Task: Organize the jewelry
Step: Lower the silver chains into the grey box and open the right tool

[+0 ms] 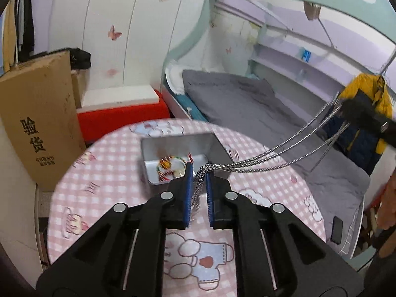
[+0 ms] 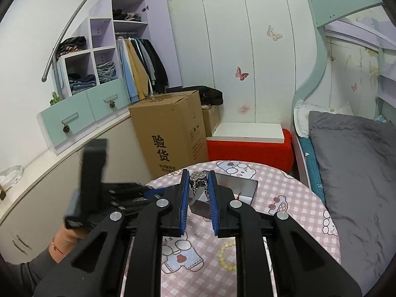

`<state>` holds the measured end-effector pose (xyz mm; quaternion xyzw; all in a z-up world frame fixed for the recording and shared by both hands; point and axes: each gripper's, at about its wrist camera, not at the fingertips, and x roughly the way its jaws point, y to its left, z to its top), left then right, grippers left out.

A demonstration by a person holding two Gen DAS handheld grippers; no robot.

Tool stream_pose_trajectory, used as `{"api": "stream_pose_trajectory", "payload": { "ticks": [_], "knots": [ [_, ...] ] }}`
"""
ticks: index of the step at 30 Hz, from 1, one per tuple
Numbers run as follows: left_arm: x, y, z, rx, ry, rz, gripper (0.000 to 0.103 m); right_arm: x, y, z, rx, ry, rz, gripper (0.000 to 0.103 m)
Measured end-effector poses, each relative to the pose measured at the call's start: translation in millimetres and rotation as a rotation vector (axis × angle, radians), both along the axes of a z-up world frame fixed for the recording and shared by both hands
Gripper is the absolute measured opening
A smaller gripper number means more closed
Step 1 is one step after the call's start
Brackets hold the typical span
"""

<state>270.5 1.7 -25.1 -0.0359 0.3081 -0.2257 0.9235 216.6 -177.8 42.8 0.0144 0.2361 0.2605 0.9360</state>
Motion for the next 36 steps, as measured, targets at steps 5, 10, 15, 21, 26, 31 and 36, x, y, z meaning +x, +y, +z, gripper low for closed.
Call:
{"api": "stream_pose_trajectory", "payload": {
  "ticks": [5,10,15,21,26,31,36],
  "knots": [
    [-0.4,13.8,22.1,0.012,-0.043,0.045,0.010,4.5,2.5,-0.9,0.007,0.007,0.004,0.013],
    [6.9,18.9,46.5,0.027,-0.090,0.078,0.010,11.7,6.9,-0.2,0.014,0.007,0.009,0.013],
    [22.3,13.6,67.3,0.034,-0.123,0.092,0.010,30.4,6.2,-1.3,0.025,0.013,-0.014,0.013],
    [42.1,-0.5,75.2,0.033,-0.137,0.083,0.010,56.4,3.8,-0.1,0.037,0.014,-0.053,0.013],
    [60.2,-9.0,78.9,0.020,-0.138,0.074,0.010,78.2,8.8,-1.5,0.044,0.020,-0.052,0.013],
    [78.6,-14.9,63.6,0.023,-0.097,0.069,0.010,101.6,19.3,-17.6,0.023,0.063,-0.045,0.013],
    [91.5,-23.4,37.5,0.044,-0.045,0.052,0.010,115.6,17.8,-43.6,0.013,0.123,-0.053,0.013]
  ]
}}
